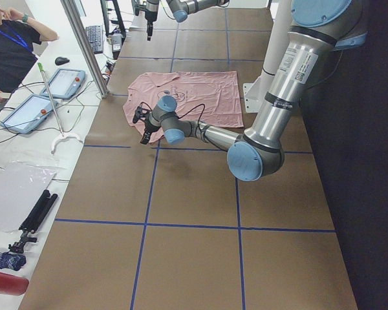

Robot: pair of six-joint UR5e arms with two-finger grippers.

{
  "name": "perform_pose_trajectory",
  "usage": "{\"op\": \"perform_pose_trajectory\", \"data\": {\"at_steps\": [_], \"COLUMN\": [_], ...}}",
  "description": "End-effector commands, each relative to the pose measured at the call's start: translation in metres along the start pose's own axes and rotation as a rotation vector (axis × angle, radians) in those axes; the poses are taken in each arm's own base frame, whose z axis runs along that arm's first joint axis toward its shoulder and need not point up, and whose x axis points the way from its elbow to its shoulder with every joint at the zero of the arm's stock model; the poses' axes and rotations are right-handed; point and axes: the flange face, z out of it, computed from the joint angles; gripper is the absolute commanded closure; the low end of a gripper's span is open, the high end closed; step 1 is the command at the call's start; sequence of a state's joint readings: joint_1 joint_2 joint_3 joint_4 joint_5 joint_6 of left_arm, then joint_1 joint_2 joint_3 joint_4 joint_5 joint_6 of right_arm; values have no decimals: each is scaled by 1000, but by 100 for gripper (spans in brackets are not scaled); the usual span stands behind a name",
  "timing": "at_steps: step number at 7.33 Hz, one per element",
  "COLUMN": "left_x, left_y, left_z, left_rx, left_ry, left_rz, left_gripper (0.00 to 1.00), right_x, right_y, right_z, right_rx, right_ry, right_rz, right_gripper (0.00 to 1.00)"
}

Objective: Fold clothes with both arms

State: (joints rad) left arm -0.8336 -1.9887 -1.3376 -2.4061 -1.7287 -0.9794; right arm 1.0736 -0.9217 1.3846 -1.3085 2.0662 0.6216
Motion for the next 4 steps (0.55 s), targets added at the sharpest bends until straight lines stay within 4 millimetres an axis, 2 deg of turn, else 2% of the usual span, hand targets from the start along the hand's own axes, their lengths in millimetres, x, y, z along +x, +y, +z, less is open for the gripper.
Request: {"op": "perform_pose_trajectory", "data": {"at_steps": [1, 4], "left_x": [-3, 3], "left_y": [8, 18], "left_z": [9, 17], "left_rx": [-11, -29], "left_ry": [-15, -14], "left_rz": [-5, 2], "left_gripper": [25, 26], "right_x": [0, 0], "right_y": [0, 0], "right_z": [0, 0], "right_rx": [1, 2], "right_ry": [-1, 0], "right_rz": [-1, -1], "right_gripper": [0, 0]}}
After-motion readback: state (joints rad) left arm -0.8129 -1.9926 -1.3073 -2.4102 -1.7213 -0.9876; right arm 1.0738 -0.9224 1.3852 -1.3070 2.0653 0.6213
